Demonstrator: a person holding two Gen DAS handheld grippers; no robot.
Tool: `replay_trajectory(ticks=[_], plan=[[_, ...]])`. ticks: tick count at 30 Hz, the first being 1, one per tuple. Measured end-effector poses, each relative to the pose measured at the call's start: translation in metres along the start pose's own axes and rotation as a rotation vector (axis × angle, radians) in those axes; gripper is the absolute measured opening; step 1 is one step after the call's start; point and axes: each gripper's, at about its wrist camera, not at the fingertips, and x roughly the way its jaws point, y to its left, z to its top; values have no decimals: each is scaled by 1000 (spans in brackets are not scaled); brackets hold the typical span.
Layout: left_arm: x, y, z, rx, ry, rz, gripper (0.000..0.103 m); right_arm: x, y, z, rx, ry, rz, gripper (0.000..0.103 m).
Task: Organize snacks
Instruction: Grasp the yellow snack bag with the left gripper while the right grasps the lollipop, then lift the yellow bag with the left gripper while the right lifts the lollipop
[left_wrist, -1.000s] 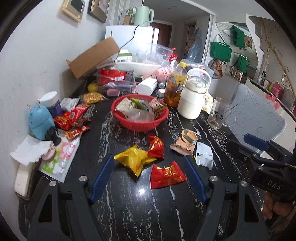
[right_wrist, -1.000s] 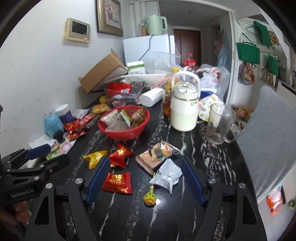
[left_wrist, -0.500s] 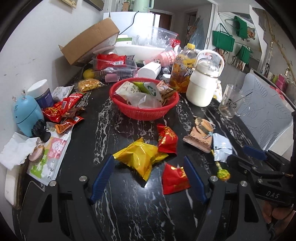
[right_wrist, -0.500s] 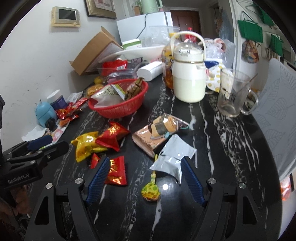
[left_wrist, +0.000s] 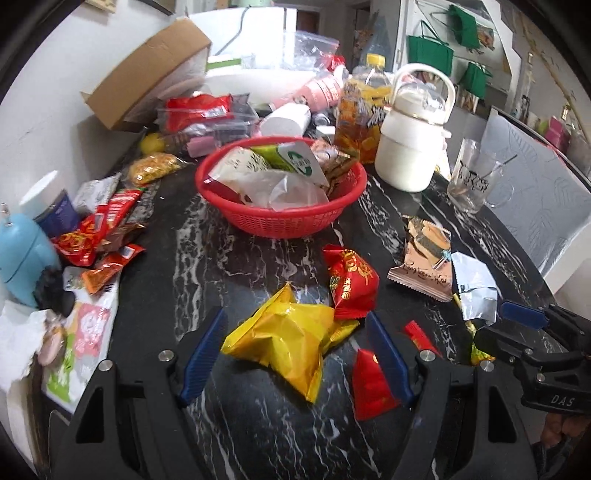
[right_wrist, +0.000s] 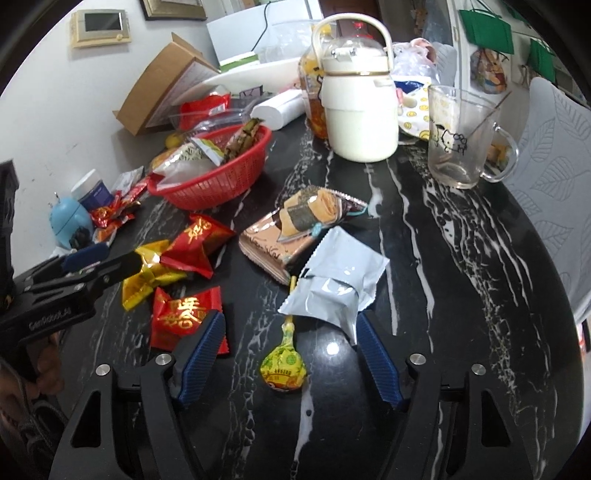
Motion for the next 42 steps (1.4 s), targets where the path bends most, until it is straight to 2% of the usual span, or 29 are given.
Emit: replay_trajectory(ticks=[4, 8, 9, 12, 16, 20, 23, 24, 39, 42], plan=[[16, 4, -2, 7, 39, -27, 76, 8, -2, -1, 8, 30, -1, 66], [23, 2, -8, 43, 42, -28, 76, 13, -4, -1, 13, 53, 1, 64], [23, 2, -8, 47, 35, -29, 74, 13, -4, -1, 10, 54, -1, 62], [23, 1, -10, 60, 35, -31, 56, 13, -3, -2, 1, 56, -3, 61], [22, -2, -12, 81, 39, -22, 51, 13, -3, -4, -7, 63, 5, 55], [17, -2, -17, 73, 61, -45, 49, 13, -1, -9, -20, 67, 13, 42], [12, -3, -24, 61, 75, -54, 49, 11, 0, -13, -29, 67, 21, 28], [9, -3, -27, 56, 79, -56, 49, 10, 1, -15, -28, 67, 30, 26], [-25, -19, -63, 33, 145, -72, 49, -10, 6, -38, -55, 71, 71, 26], [-23, -20, -64, 45, 148, -59, 54, -11, 7, -41, -62, 74, 75, 26]])
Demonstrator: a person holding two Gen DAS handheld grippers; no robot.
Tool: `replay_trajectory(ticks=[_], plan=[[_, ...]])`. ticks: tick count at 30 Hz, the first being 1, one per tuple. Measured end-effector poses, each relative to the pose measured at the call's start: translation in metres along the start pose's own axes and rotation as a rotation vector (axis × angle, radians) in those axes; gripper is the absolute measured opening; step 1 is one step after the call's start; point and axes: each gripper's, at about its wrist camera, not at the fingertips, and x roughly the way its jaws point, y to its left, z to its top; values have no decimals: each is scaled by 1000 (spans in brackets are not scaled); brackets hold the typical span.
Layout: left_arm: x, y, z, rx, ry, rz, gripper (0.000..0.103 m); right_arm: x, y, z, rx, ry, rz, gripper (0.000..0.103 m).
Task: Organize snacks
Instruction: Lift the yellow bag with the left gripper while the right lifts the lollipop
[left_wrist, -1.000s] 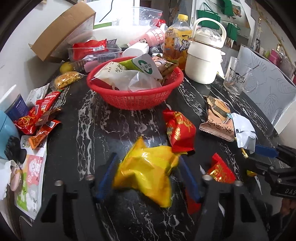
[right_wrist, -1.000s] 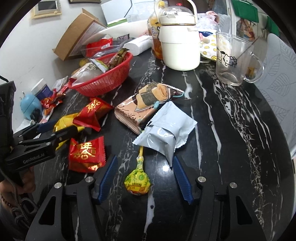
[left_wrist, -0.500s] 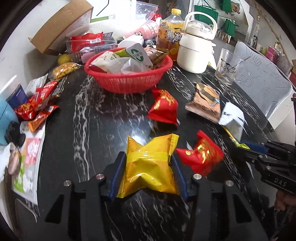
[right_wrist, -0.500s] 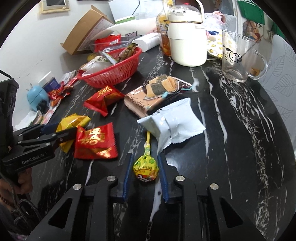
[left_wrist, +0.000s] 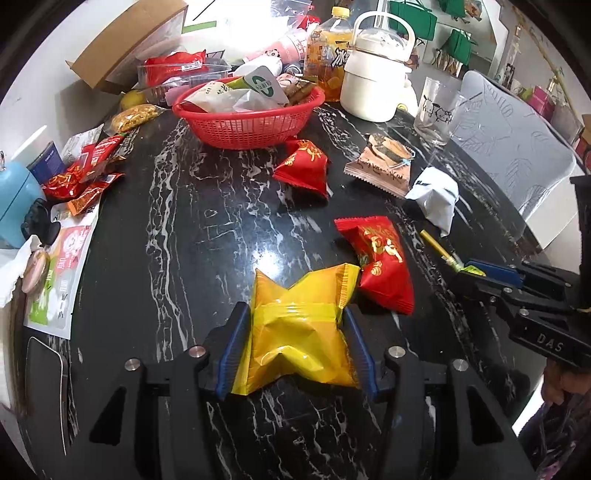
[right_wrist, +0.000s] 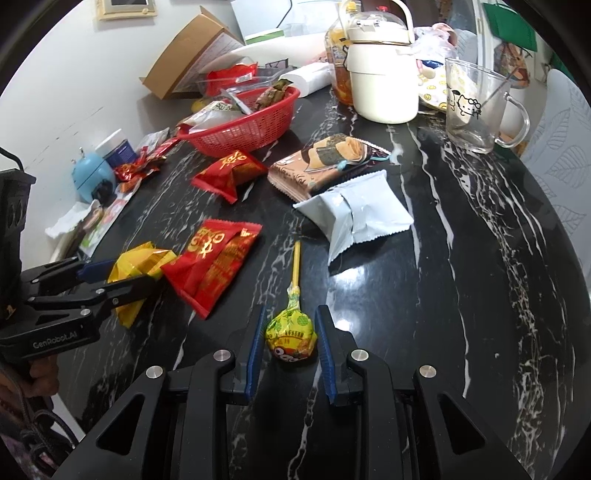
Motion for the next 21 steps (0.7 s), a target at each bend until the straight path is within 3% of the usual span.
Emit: replay_trajectory(ticks=[2, 4, 10, 15, 18, 21], plan=[[7, -2, 0, 8, 26, 14, 62, 0, 1, -1, -8, -1, -3, 26], [8, -7, 0, 37, 22, 51, 64, 0, 2, -1, -12, -3, -4, 27], [6, -7, -3, 40, 8, 41, 65, 0, 4, -2, -29, -9, -6, 27], [6, -8, -5, 22, 3, 54, 65, 1, 6, -3, -35, -19, -1, 34], [6, -8, -7, 10, -11, 56, 65, 2, 14, -6, -87, -26, -44, 33], [4, -6, -9, -14, -27, 74, 54, 3, 20, -8, -128, -31, -83, 32]])
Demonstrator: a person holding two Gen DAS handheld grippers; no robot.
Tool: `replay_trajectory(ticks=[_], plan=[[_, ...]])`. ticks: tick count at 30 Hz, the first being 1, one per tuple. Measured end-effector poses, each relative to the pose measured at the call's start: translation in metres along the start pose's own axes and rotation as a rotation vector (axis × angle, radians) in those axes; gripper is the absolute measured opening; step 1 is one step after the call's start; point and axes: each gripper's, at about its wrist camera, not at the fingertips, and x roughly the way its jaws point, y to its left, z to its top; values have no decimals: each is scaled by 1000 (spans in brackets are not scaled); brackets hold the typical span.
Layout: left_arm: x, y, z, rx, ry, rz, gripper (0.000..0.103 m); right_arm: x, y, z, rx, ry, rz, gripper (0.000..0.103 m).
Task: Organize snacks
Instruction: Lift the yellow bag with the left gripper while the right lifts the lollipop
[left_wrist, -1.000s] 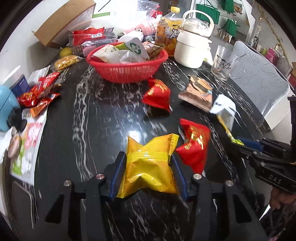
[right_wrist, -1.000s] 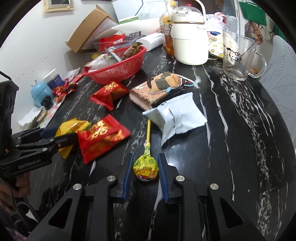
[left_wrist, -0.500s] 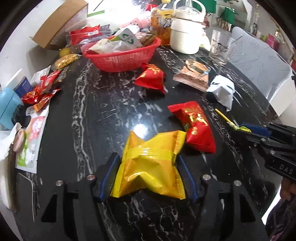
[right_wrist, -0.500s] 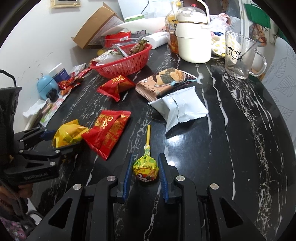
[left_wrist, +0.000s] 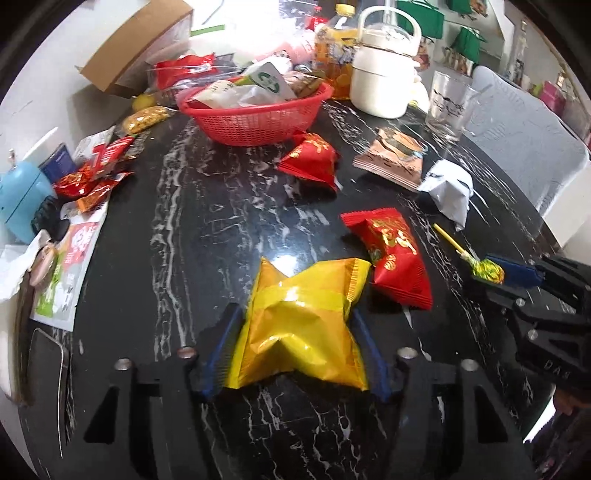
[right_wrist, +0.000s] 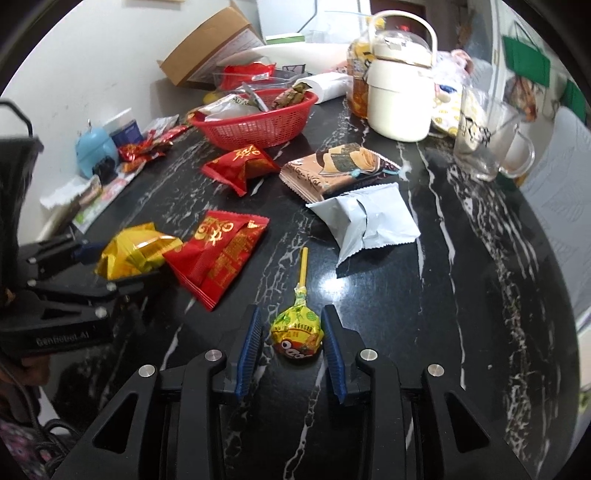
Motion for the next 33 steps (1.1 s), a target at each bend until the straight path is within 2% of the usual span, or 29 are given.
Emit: replay_trajectory(ticks=[2, 16, 33], plan=[[-1, 1, 0, 1, 0, 3, 49, 0, 1, -1, -13, -3, -28, 26], [-12, 0, -7, -36, 15, -58, 48, -5, -1, -5, 17, 2, 8, 26], [-53, -13, -16, -37, -91, -71, 48, -35, 13, -15, 19, -66, 71, 26]])
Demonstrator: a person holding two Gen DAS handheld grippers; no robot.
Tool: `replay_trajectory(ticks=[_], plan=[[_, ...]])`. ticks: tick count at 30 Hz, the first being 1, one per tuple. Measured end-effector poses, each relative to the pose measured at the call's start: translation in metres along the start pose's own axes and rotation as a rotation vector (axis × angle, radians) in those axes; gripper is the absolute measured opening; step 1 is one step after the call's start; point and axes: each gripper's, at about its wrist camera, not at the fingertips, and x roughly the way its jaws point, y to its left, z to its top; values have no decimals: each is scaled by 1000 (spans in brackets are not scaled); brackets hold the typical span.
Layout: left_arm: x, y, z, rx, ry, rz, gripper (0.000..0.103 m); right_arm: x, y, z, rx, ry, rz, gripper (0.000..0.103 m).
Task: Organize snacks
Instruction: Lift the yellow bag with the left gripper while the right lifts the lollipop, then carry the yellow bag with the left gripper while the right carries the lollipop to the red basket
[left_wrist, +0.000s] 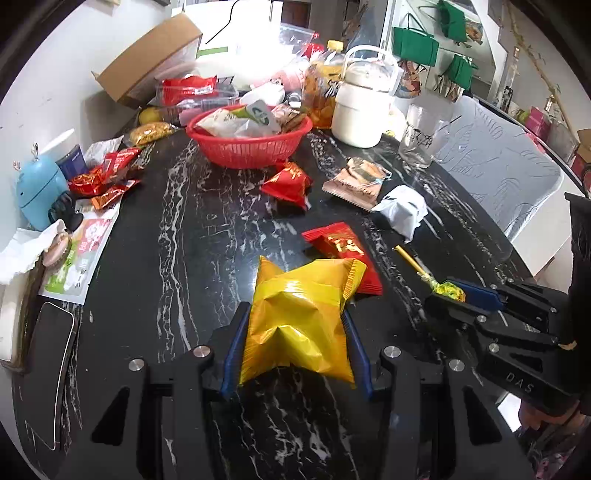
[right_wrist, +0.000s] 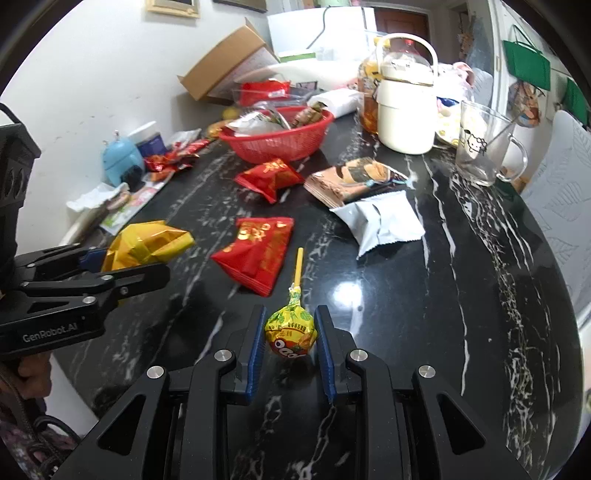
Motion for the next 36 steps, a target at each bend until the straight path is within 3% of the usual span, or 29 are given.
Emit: replay_trajectory(ticks=[19, 36], plan=[[-30, -5, 34, 6, -104, 19, 48, -25, 15, 21, -36, -105, 84, 26], [-45, 12, 96, 55, -230, 37, 48, -17, 14, 88, -63, -172, 119, 26]])
